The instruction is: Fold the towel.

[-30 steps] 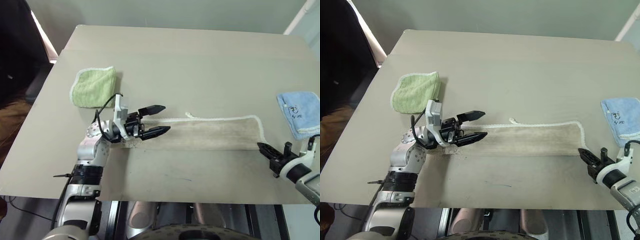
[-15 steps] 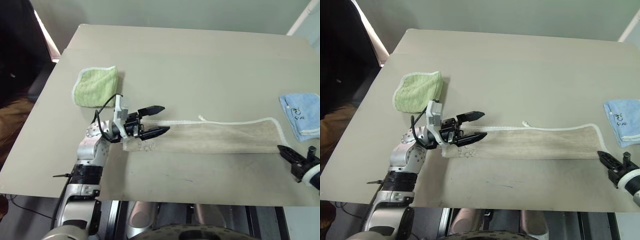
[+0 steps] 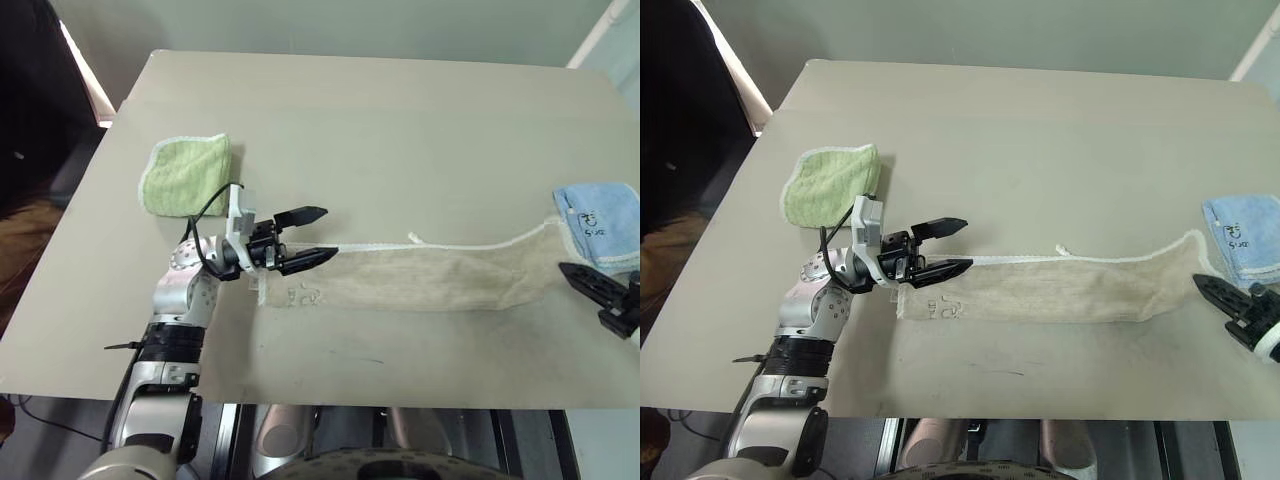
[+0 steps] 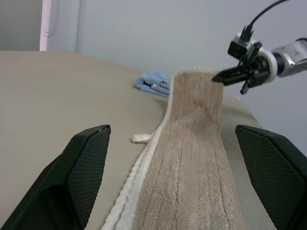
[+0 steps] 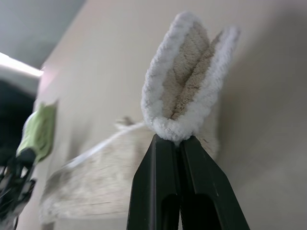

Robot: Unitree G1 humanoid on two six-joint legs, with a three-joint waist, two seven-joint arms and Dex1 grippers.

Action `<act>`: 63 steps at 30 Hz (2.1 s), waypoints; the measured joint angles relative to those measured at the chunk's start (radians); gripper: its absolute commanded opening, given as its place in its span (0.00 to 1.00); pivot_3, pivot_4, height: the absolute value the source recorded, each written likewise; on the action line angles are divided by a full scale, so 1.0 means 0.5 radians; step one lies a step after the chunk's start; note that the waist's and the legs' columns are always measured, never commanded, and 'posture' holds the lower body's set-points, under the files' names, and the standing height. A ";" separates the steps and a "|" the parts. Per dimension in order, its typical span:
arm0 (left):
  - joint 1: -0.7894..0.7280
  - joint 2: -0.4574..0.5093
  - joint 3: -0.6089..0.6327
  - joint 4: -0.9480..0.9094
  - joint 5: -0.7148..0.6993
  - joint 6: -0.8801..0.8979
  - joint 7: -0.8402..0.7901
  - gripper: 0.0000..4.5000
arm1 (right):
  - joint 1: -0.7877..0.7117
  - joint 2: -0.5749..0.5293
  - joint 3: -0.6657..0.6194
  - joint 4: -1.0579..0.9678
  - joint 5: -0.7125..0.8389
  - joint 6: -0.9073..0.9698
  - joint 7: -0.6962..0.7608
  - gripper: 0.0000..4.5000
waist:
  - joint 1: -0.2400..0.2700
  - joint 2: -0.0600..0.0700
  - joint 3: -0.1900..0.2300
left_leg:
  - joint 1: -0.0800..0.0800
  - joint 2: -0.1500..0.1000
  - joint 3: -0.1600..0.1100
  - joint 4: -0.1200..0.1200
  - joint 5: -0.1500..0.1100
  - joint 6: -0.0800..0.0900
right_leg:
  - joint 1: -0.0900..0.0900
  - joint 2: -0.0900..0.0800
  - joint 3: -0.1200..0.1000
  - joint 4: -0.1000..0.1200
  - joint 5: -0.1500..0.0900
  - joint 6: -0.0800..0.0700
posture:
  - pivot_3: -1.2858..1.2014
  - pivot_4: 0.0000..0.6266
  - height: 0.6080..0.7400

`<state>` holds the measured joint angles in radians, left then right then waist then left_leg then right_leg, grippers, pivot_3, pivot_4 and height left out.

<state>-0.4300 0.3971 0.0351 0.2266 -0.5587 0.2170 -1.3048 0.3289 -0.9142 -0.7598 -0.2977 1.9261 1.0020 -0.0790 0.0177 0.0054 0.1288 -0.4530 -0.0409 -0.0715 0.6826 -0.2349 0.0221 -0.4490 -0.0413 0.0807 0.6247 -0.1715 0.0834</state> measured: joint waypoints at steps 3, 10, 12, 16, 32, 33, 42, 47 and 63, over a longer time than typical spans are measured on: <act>0.001 0.000 0.000 -0.001 0.001 0.000 0.003 1.00 | -0.081 -0.069 0.085 -0.117 0.034 -0.015 0.002 0.01 | 0.000 0.000 0.000 | 0.000 0.000 0.000 0.000 0.004 0.006 | 0.000 0.000 0.000 0.000 -0.001 0.000 | 0.52 0.24 0.91; 0.005 0.001 0.000 -0.007 0.003 -0.010 0.011 1.00 | -0.333 -0.197 0.571 -0.394 0.038 -0.032 -0.039 0.01 | 0.000 0.000 0.000 | 0.000 0.000 0.000 0.001 0.012 0.022 | 0.000 0.000 0.000 0.000 0.003 0.010 | 0.52 0.24 0.91; 0.007 0.002 -0.001 -0.011 0.004 -0.013 0.012 1.00 | -0.415 -0.217 0.743 -0.461 0.012 -0.037 -0.065 0.01 | 0.001 0.000 0.000 | 0.000 0.000 0.000 0.001 0.013 0.023 | 0.000 0.000 0.000 0.000 0.005 0.013 | 0.52 0.24 0.91; 0.010 0.011 0.000 -0.019 0.004 -0.014 0.015 1.00 | -0.501 -0.206 0.985 -0.490 -0.049 -0.073 -0.104 0.01 | 0.006 0.000 0.000 | 0.000 0.000 0.000 0.002 0.013 0.025 | 0.000 0.000 -0.001 0.000 0.007 0.018 | 0.52 0.24 0.91; 0.032 0.029 -0.001 -0.047 0.003 -0.024 0.036 1.00 | -0.515 -0.045 1.324 -0.708 -0.968 -0.135 0.097 0.01 | 0.004 0.000 0.000 | 0.001 0.001 0.000 0.005 0.014 0.024 | 0.000 0.000 -0.002 0.001 0.018 -0.003 | 0.52 0.24 0.91; 0.031 0.035 -0.002 -0.047 0.000 -0.014 0.028 1.00 | -0.511 -0.027 1.324 -0.734 -1.010 -0.148 0.128 0.10 | 0.003 0.000 0.000 | 0.002 0.001 0.000 0.005 0.014 0.024 | 0.000 0.000 -0.002 0.001 0.017 -0.004 | 0.52 0.24 0.91; -0.021 0.053 -0.013 -0.046 -0.003 0.024 -0.035 1.00 | -0.406 0.066 1.322 -0.819 -1.186 -0.179 0.284 0.75 | 0.002 0.000 0.000 | 0.001 0.001 0.000 0.006 0.015 0.020 | 0.000 0.000 -0.002 0.001 0.014 -0.009 | 0.52 0.24 0.91; -0.041 0.036 -0.016 -0.046 -0.011 0.050 -0.033 1.00 | -0.285 0.094 1.080 -0.886 -1.186 -0.292 0.437 1.00 | 0.002 0.000 0.000 | 0.000 0.001 0.001 0.006 0.014 0.016 | 0.000 0.000 -0.002 0.001 0.011 -0.005 | 0.52 0.24 0.91; -0.101 -0.342 -0.155 -0.141 -0.001 0.130 0.253 0.00 | -0.435 0.271 0.872 -0.672 -1.633 -0.601 0.746 0.05 | 0.003 -0.001 0.000 | 0.003 0.001 0.001 0.006 0.030 0.027 | 0.004 -0.001 -0.001 0.000 0.018 -0.002 | 0.52 0.24 0.91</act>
<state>-0.4806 0.2261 -0.0426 0.1559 -0.5594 0.2820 -1.1785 0.1114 -0.7785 -0.3238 -0.6337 1.1096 0.7014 0.2942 0.0192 0.0050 0.1287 -0.4516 -0.0404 -0.0709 0.6857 -0.2201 0.0355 -0.4469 -0.0417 0.0800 0.6248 -0.1625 0.0823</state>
